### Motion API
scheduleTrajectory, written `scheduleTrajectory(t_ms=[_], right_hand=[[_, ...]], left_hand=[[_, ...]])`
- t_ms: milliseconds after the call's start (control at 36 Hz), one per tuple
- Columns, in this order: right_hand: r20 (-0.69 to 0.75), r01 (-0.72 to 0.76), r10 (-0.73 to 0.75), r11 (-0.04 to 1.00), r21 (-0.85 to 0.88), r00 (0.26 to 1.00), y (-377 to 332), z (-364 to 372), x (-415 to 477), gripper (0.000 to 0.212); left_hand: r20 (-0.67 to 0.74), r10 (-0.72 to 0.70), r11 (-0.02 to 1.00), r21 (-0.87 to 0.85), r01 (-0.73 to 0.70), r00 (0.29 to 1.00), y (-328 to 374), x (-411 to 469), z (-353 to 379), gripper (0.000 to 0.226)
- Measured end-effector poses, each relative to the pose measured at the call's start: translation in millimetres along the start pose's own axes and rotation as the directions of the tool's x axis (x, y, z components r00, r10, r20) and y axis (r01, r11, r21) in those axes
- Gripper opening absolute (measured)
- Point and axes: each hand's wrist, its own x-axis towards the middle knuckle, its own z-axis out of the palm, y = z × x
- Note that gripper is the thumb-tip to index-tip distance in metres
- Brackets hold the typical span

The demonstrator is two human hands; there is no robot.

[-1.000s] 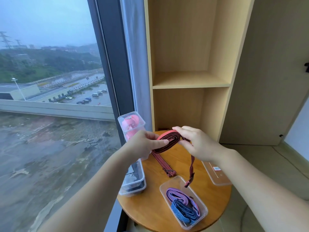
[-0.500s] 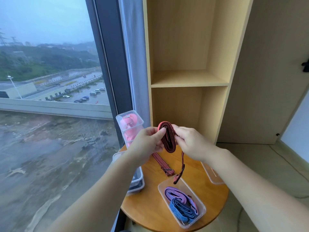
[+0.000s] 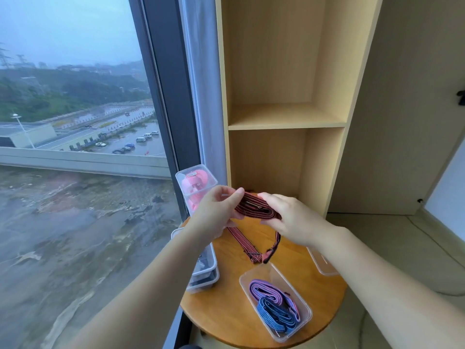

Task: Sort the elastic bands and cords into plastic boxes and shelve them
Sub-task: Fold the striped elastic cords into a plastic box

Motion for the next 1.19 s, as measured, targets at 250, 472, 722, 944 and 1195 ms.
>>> scheduleTrajectory(t_ms=[250,472,722,944,1195], right_hand=[[-0.029,-0.036,0.034,0.998,-0.052,0.999,11.5,-6.7,-1.3,0.043],[-0.016,-0.146,0.146,0.989,0.002,0.989,13.1,-5.8,2.7,0.054],[0.014,-0.267,0.268,0.955,0.130,0.963,9.2,4.1,1.9,0.064],[0.111,-0.406,0.395,0.827,0.388,0.912,14.0,32.6,-11.1,0.072],[0.058,-0.555,0.566,0.774,0.305,0.822,24.8,80.2,-40.6,0.090]], left_hand=[[0.140,-0.159,0.983,0.115,0.144,0.977,-15.6,4.1,-13.6,0.010],[0.182,-0.173,0.977,0.156,0.145,0.968,-25.4,5.8,-5.6,0.007],[0.170,-0.151,0.988,0.013,0.151,0.974,-41.0,2.0,13.2,0.011],[0.090,-0.170,0.979,-0.094,0.178,0.981,-65.1,-8.8,31.6,0.015],[0.122,-0.201,0.978,0.074,0.193,0.972,-114.9,-32.1,48.6,0.022]])
